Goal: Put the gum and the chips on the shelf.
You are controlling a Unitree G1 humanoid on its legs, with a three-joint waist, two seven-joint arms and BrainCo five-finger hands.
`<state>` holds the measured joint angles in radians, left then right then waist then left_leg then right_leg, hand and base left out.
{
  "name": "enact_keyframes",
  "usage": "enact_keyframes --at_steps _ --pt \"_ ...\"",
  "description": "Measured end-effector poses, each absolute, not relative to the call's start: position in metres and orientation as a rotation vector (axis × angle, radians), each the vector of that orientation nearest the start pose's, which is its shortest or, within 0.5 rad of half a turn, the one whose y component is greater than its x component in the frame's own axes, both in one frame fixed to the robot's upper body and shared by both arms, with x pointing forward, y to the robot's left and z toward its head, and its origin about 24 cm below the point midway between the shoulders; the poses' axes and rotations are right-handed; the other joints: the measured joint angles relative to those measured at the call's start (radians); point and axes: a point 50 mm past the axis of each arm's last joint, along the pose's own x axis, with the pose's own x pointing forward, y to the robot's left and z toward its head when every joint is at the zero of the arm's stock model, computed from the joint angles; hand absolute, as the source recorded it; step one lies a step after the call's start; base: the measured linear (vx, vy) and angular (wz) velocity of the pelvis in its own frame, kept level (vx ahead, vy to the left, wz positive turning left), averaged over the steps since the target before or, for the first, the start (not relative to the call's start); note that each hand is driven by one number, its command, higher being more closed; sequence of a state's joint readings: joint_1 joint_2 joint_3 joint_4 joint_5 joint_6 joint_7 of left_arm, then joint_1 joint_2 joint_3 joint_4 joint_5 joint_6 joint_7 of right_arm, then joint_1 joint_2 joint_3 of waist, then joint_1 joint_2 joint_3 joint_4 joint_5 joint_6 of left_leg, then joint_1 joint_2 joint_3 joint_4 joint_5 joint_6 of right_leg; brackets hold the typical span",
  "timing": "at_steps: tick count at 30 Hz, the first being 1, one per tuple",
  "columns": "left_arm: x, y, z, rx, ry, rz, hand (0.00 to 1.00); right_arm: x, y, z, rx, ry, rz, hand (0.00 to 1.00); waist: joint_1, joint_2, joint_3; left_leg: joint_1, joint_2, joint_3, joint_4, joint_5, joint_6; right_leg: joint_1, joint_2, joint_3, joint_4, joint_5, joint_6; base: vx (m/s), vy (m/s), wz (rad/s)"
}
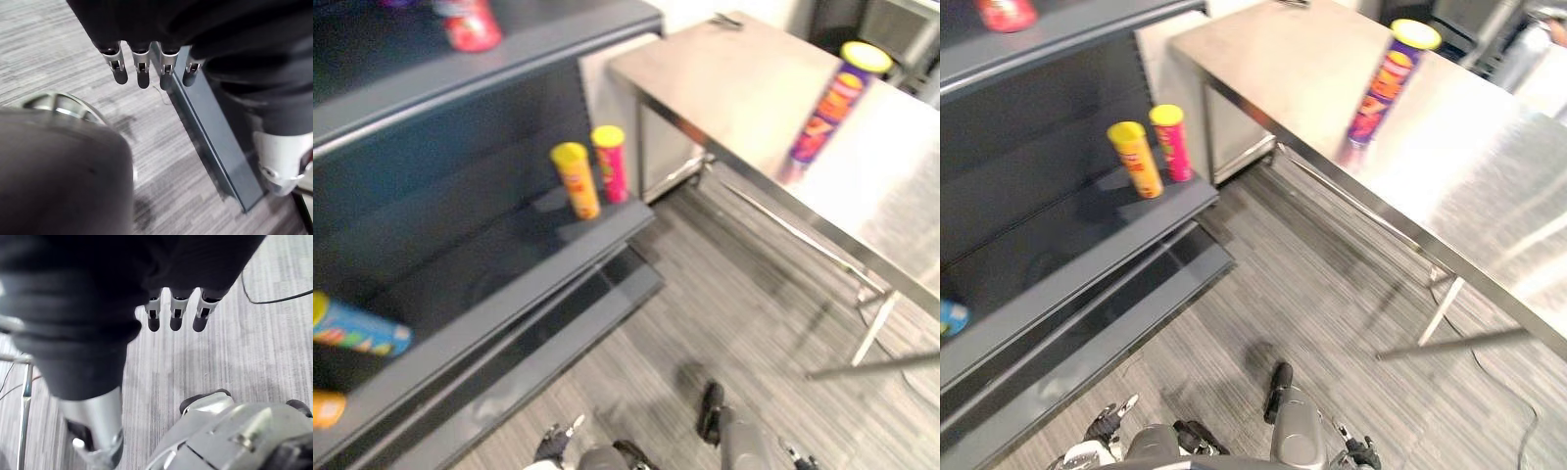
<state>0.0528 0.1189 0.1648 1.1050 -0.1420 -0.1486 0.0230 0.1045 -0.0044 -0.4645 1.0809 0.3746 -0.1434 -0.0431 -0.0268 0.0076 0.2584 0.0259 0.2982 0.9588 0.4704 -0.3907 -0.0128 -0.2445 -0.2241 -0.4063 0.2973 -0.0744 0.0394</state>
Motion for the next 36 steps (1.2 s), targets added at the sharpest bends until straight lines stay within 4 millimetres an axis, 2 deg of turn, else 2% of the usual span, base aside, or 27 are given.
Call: enact_keyframes --at_steps 2,3,5,7,11,13,16,18,20,21,22,23,24,25,27,29,30,32,34,36 --pt "0.111 0.217 -0.153 -0.085 0.960 0.318 0.00 0.067 -0.217 -0.163 0.488 0.959 -0.750 0.00 0.002 -0.004 0.004 0.014 0.003 0.029 0.001 0.008 -0.013 0.041 -0.011 -0.020 -0.038 0.045 0.038 0.11 -0.118 -0.86" --pt "0.112 0.215 -0.153 -0.092 0.960 0.313 0.00 0.069 -0.219 -0.163 0.478 0.965 -0.744 0.00 0.000 0.006 0.007 0.026 0.009 0.041 -0.006 0.022 -0.032 0.043 0.007 -0.008 -0.057 0.067 0.039 0.09 -0.152 -0.73" --pt "0.112 0.209 -0.154 -0.106 0.963 0.303 0.00 0.069 -0.220 -0.163 0.481 0.962 -0.745 0.00 -0.005 0.018 0.005 0.048 0.009 0.051 -0.041 0.051 -0.053 0.045 0.030 0.009 -0.067 0.064 0.034 0.08 -0.171 -0.45" --pt "0.112 0.199 -0.156 -0.131 0.965 0.290 0.00 0.069 -0.222 -0.163 0.479 0.961 -0.747 0.00 -0.009 0.027 -0.001 0.058 0.012 0.047 -0.083 0.085 -0.078 0.047 0.053 0.008 -0.075 0.049 0.013 0.06 -0.199 -0.11" --pt "0.112 0.197 -0.156 -0.135 0.970 0.287 0.00 0.076 -0.224 -0.161 0.478 0.942 -0.739 0.00 -0.028 0.027 -0.002 0.067 0.013 0.040 -0.121 0.127 -0.095 0.044 0.063 -0.004 -0.052 0.019 -0.008 0.02 -0.163 0.06" --pt "0.111 0.197 -0.157 -0.137 0.972 0.286 0.00 0.076 -0.225 -0.161 0.477 0.939 -0.740 0.00 -0.029 0.030 -0.003 0.067 0.018 0.033 -0.119 0.134 -0.101 0.037 0.058 -0.011 -0.014 -0.004 -0.014 0.00 -0.092 0.14" --pt "0.109 0.197 -0.157 -0.138 0.979 0.288 0.00 0.074 -0.226 -0.161 0.483 0.939 -0.751 0.00 -0.049 0.028 -0.010 0.064 0.011 0.000 -0.118 0.140 -0.105 0.020 0.022 -0.027 0.070 -0.065 -0.014 -0.01 -0.063 0.31" --pt "0.108 0.195 -0.158 -0.145 0.989 0.291 0.00 0.073 -0.227 -0.161 0.483 0.935 -0.755 0.00 -0.053 0.038 -0.018 0.064 0.011 -0.003 -0.109 0.144 -0.105 0.004 0.012 -0.029 0.109 -0.100 -0.012 0.00 -0.078 0.05" --pt "0.107 0.195 -0.159 -0.159 0.990 0.308 0.00 0.071 -0.226 -0.162 0.489 0.944 -0.758 0.00 -0.050 0.044 -0.022 0.060 0.050 0.000 -0.027 0.160 -0.093 0.009 0.024 -0.023 0.118 -0.127 -0.025 0.03 -0.147 -0.20" --pt "0.104 0.195 -0.159 -0.178 0.989 0.328 0.00 0.070 -0.226 -0.162 0.489 0.954 -0.761 0.00 -0.048 0.042 -0.021 0.054 0.089 -0.019 0.053 0.178 -0.065 0.023 0.040 -0.012 0.118 -0.132 -0.034 0.04 -0.220 -0.51" --pt "0.104 0.195 -0.159 -0.207 0.980 0.353 0.00 0.067 -0.226 -0.163 0.486 0.960 -0.763 0.00 -0.046 0.040 -0.021 0.028 0.135 -0.100 0.165 0.221 0.005 0.043 0.064 0.019 0.118 -0.140 -0.045 0.03 -0.243 -0.62" --pt "0.104 0.197 -0.158 -0.218 0.974 0.365 0.00 0.067 -0.226 -0.163 0.484 0.960 -0.764 0.00 -0.044 0.039 -0.021 0.005 0.147 -0.167 0.220 0.251 0.050 0.057 0.076 0.039 0.116 -0.146 -0.054 0.06 -0.199 -0.96" --pt "0.103 0.198 -0.158 -0.248 0.959 0.388 0.00 0.068 -0.228 -0.162 0.477 0.954 -0.760 0.00 -0.031 0.030 -0.016 -0.057 0.147 -0.334 0.306 0.291 0.060 0.077 0.100 0.088 0.101 -0.150 -0.060 0.11 -0.111 -1.18" --pt "0.105 0.195 -0.157 -0.261 0.944 0.380 0.00 0.067 -0.232 -0.161 0.472 0.947 -0.769 0.00 -0.024 0.042 -0.023 -0.096 0.111 -0.468 0.319 0.252 0.004 0.092 0.123 0.129 0.085 -0.151 -0.062 0.13 -0.068 -1.19" --pt "0.106 0.192 -0.156 -0.253 0.936 0.354 0.00 0.063 -0.236 -0.161 0.480 0.942 -0.796 0.00 -0.022 0.043 -0.024 -0.133 0.069 -0.542 0.303 0.214 -0.029 0.126 0.143 0.175 0.071 -0.155 -0.068 0.15 -0.060 -0.91" --pt "0.108 0.192 -0.155 -0.251 0.925 0.348 0.00 0.056 -0.239 -0.161 0.486 0.945 -0.815 0.00 -0.011 0.040 -0.025 -0.165 0.038 -0.566 0.222 0.208 -0.039 0.145 0.157 0.216 0.065 -0.160 -0.072 0.13 -0.037 -0.83" --pt "0.111 0.191 -0.154 -0.249 0.916 0.341 0.00 0.053 -0.240 -0.161 0.489 0.946 -0.821 0.00 0.000 0.040 -0.026 -0.184 0.012 -0.599 0.134 0.210 -0.043 0.148 0.162 0.242 0.065 -0.163 -0.070 0.14 0.037 -0.85" --pt "0.112 0.191 -0.154 -0.238 0.913 0.331 0.00 0.049 -0.242 -0.161 0.501 0.941 -0.837 0.00 0.002 0.039 -0.026 -0.200 -0.033 -0.657 -0.014 0.218 -0.052 0.150 0.163 0.282 0.065 -0.168 -0.060 0.19 0.101 -0.71" --pt "0.112 0.190 -0.154 -0.224 0.915 0.322 0.00 0.043 -0.242 -0.161 0.499 0.946 -0.849 0.00 0.003 0.036 -0.029 -0.190 -0.076 -0.709 -0.159 0.252 -0.067 0.153 0.158 0.332 0.092 -0.186 -0.027 0.26 0.199 -0.60" --pt "0.111 0.189 -0.155 -0.202 0.925 0.305 0.00 0.041 -0.242 -0.161 0.503 0.947 -0.858 0.00 0.004 0.038 -0.033 -0.162 -0.099 -0.740 -0.222 0.289 -0.071 0.153 0.158 0.365 0.129 -0.212 -0.005 0.25 0.263 -0.55"
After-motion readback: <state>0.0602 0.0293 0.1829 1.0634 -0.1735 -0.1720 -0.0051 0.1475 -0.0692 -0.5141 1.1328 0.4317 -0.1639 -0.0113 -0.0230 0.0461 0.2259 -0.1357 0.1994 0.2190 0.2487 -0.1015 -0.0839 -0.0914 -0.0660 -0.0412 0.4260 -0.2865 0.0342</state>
